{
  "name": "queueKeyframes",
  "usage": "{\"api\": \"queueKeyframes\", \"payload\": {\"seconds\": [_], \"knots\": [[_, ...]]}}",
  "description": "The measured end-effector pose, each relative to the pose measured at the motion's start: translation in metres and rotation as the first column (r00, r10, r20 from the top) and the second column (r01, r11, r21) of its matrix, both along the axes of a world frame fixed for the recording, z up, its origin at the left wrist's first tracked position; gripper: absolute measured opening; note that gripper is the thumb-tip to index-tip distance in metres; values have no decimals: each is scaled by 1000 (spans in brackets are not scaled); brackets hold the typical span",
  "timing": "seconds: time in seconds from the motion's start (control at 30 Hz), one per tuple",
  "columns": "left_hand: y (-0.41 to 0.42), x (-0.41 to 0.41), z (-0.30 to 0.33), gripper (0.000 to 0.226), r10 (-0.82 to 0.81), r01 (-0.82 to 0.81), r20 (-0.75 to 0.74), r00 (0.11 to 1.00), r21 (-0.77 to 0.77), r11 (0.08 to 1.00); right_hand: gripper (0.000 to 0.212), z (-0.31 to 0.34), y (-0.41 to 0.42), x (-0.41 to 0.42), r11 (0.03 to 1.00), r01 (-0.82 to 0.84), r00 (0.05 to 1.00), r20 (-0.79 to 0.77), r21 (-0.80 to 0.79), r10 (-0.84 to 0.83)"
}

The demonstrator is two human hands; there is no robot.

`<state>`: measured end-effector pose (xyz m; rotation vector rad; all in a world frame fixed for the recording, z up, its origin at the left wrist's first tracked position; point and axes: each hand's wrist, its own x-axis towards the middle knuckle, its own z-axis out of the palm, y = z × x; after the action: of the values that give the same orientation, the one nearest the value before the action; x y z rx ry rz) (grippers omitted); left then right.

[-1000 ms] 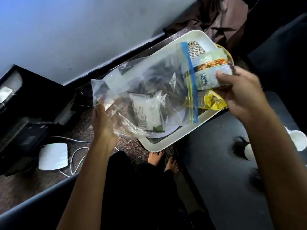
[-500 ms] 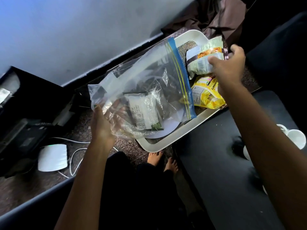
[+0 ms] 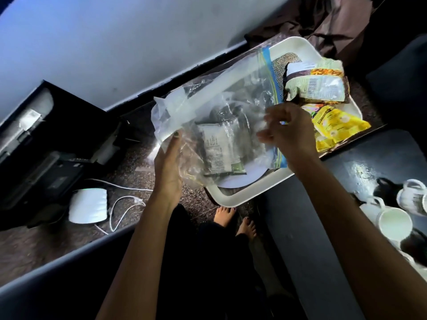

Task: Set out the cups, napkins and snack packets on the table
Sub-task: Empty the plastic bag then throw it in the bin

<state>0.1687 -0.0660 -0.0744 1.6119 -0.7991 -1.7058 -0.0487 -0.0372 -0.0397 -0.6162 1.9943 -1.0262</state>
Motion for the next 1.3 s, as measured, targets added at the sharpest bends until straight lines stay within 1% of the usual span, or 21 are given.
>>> {"api": "queueKeyframes", "payload": {"seconds": [0.03,0.07,0.1,0.13,0.2,0.27,0.33,0.4,0.5,0.57,0.63,0.7,0.8,0.9,0.93,1.0,1.03,1.13,1.17,1.23,1.3], "knots": [[0,1,0,86,-41,41,17,999,-32,999,25,-3,-2,-2,1000,27,990,-137,9,-26],[0,1,0,93,-78,79,28,997,-63,995,29,-5,-3,-5,1000,17,966,-260,23,-11],[1,1,-1,90,-100,103,31,994,-84,991,34,-6,-5,-7,999,-15,945,-327,40,27],[1,0,-3,80,-105,108,30,994,-87,990,38,-7,-7,-8,997,-45,947,-315,68,64],[3,0,-6,52,-72,74,18,997,-75,994,40,-5,-9,-7,995,-54,990,-122,89,65],[4,0,-9,32,-32,33,4,999,-68,997,28,-1,-9,-6,999,7,990,144,31,-11],[4,-1,-10,24,-3,3,3,1000,-46,999,23,0,-7,-8,994,109,898,425,31,-112],[4,-2,-9,27,22,-22,10,1000,-23,999,31,-1,-3,-9,993,97,810,574,68,-118],[5,-4,-9,26,16,-15,27,999,-32,999,31,-1,1,4,965,-220,854,506,144,119],[7,-5,-8,18,4,-3,24,1000,-37,999,27,-4,1,16,921,-353,852,463,164,244],[9,-6,-5,26,2,0,52,999,-38,999,17,-4,-2,29,923,-355,862,435,149,261],[11,-5,-2,31,-5,9,87,996,-38,999,27,-4,-6,39,952,-293,872,431,85,230],[13,-2,-3,14,21,-18,102,995,-31,999,31,-4,-4,44,986,-160,889,442,48,123],[13,-1,-2,14,51,-47,103,993,-44,998,28,-2,-3,45,968,-245,928,302,50,219],[11,0,-3,14,82,-75,107,991,-60,995,28,-1,-2,44,970,-238,938,270,44,218],[7,2,-3,12,147,-139,97,984,-79,987,30,2,-2,42,993,-118,958,262,-10,117],[5,3,-3,11,189,-181,97,977,-83,980,29,5,0,42,997,-35,945,323,-63,54],[3,8,-4,12,342,-332,101,934,-107,937,3,12,3,38,972,184,861,501,-146,-88],[2,10,-5,14,388,-378,98,916,-110,919,8,14,4,37,951,274,833,528,-141,-162],[0,13,-7,18,442,-434,118,889,-93,896,5,19,3,33,887,444,781,539,-125,-315],[0,18,-8,14,488,-484,138,862,-69,873,21,20,2,26,827,551,743,517,-113,-425]]}}
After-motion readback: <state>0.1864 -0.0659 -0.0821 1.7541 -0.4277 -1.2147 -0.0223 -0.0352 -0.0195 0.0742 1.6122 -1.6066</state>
